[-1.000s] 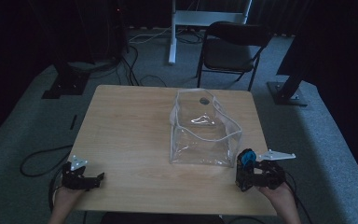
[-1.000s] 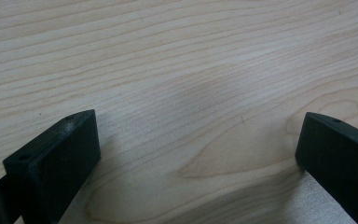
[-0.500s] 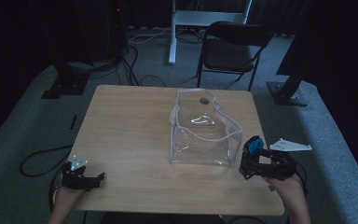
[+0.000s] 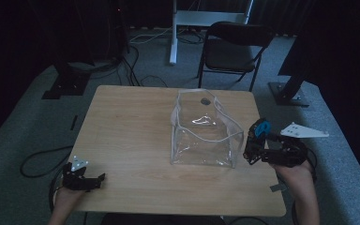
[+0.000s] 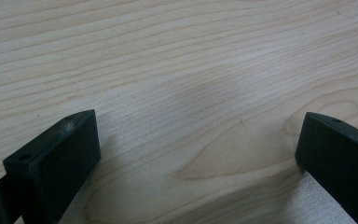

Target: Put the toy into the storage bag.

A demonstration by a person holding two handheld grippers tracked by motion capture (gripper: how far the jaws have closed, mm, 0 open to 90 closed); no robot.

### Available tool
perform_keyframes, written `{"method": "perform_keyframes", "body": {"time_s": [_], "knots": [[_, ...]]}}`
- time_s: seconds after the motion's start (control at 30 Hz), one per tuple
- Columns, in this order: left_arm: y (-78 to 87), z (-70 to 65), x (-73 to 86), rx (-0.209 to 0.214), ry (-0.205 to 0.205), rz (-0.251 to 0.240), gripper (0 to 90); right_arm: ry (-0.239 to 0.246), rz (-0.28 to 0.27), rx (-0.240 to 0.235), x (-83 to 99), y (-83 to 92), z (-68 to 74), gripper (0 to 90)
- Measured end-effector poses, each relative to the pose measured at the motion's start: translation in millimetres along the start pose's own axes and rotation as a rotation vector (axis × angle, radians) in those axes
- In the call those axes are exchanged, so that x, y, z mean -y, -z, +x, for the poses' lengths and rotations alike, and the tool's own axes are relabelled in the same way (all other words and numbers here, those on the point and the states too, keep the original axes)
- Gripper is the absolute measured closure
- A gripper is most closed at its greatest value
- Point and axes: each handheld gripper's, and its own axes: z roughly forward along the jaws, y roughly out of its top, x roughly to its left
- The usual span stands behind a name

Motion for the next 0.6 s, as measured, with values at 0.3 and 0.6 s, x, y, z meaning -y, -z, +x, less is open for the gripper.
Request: {"method": "perform_keyframes", "body": {"time_s": [0.3,0.6], "knots": [[0.0,0.0,0.0,0.0,0.0,0.0,0.3,0.049,-0.036,-0.009,-32.6,1.4,5.2,26.2],[0.0,0.0,0.0,0.0,0.0,0.001,0.3,0.085,-0.046,-0.04,-64.2,-6.6,8.8,26.2]]}}
